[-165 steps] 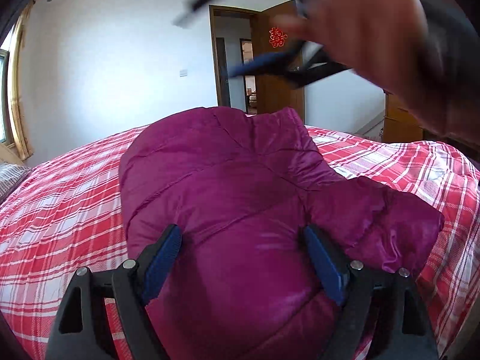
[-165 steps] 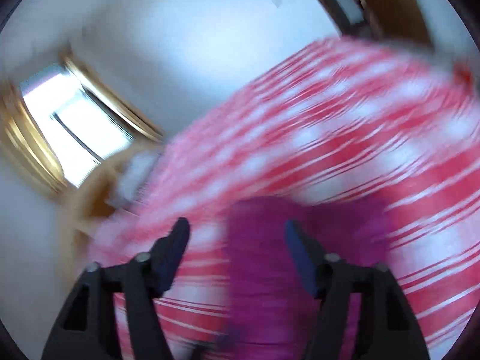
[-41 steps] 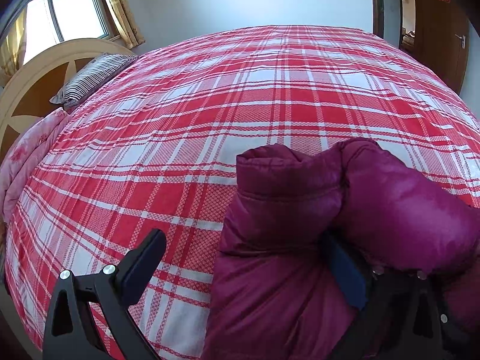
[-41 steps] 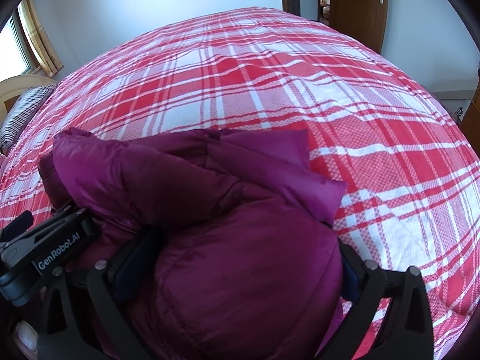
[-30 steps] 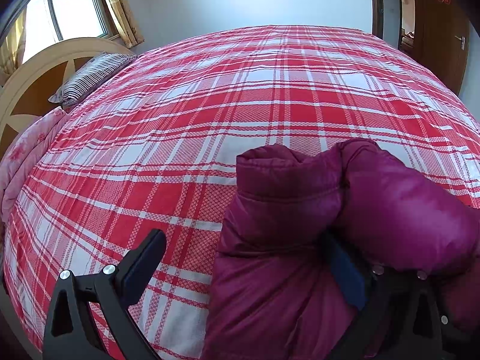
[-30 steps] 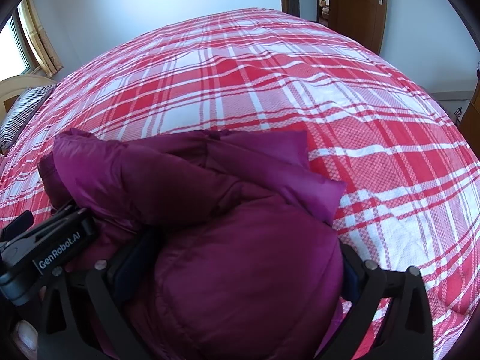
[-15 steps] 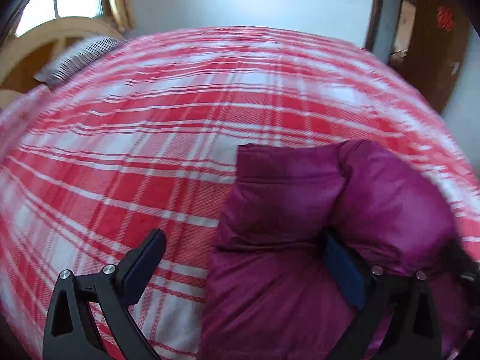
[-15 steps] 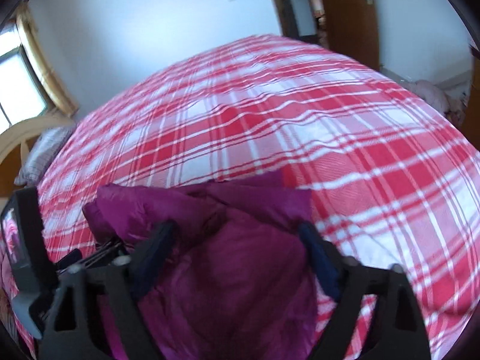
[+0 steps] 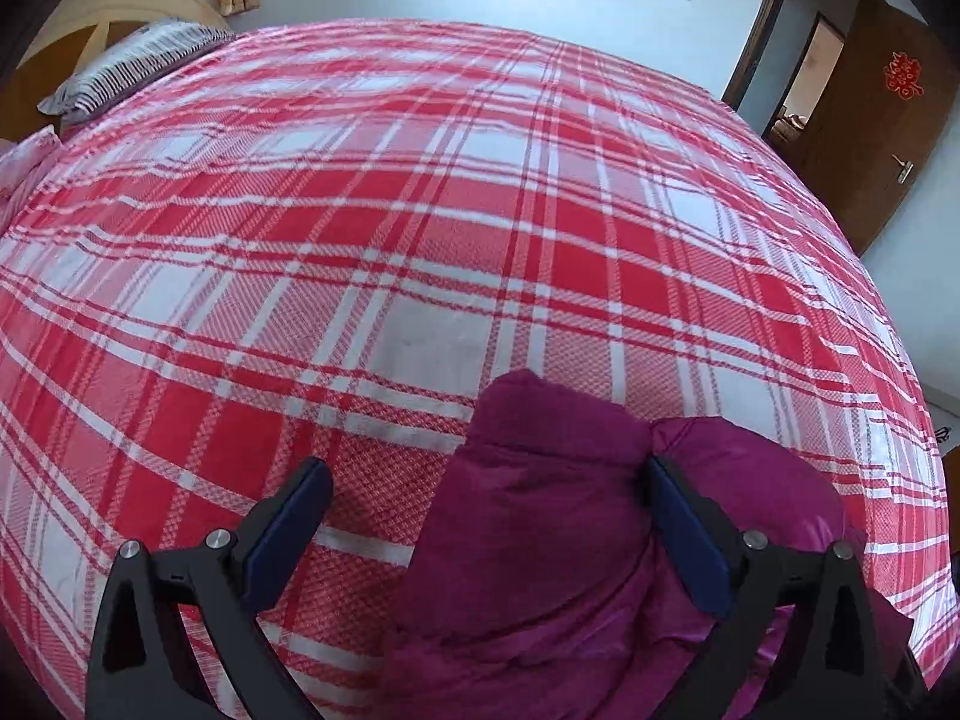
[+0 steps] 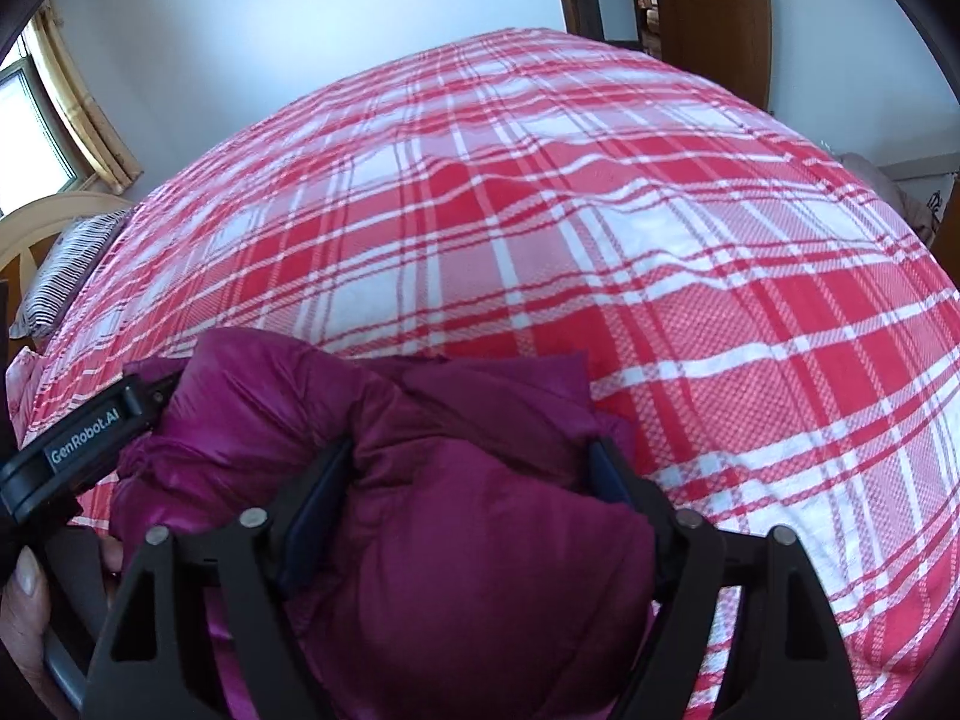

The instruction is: Fold large clothes

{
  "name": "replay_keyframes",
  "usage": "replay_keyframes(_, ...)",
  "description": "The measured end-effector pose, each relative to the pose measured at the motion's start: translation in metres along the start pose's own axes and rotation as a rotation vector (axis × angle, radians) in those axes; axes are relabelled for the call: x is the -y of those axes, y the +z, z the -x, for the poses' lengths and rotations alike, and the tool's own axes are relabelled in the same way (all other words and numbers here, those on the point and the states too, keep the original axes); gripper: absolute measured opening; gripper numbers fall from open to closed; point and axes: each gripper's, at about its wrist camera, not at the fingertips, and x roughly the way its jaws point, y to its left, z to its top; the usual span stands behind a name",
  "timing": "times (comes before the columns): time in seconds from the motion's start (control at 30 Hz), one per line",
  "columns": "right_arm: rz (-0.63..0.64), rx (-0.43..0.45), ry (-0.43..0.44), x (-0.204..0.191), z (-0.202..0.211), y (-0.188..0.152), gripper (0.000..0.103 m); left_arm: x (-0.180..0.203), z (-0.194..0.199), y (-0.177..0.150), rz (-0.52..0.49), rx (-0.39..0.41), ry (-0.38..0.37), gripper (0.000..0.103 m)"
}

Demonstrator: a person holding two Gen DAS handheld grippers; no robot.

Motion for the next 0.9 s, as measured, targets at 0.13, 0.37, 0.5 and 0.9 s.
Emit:
replay_keyframes(0.13,0.021,-0.019,-0.022,-0.004,-0.007,0.000,0.091,0.001,-0.003,-0.002,-0.007,0.007,0.011,0.102)
replay_keyframes(0.37,0.034,-0.006,-0.040,-0.004,-0.009,-0.003,0.092,0.001,-0.005,-0.003,-0.012,0.013,0.010,0.102)
replay_keyframes(0.5,0.039,-0.003,-0.044,-0.005,-0.009,-0.003,0.092,0.001,-0.005,-0.001,-0.005,-0.001,-0.008,0.102)
replay_keyframes(0.9,-0.043,0.198,0.151,0.054,0.072,-0.017,0.098,-0.064,0.090,-0.061,-0.141,-0.063,-0.510,0.102)
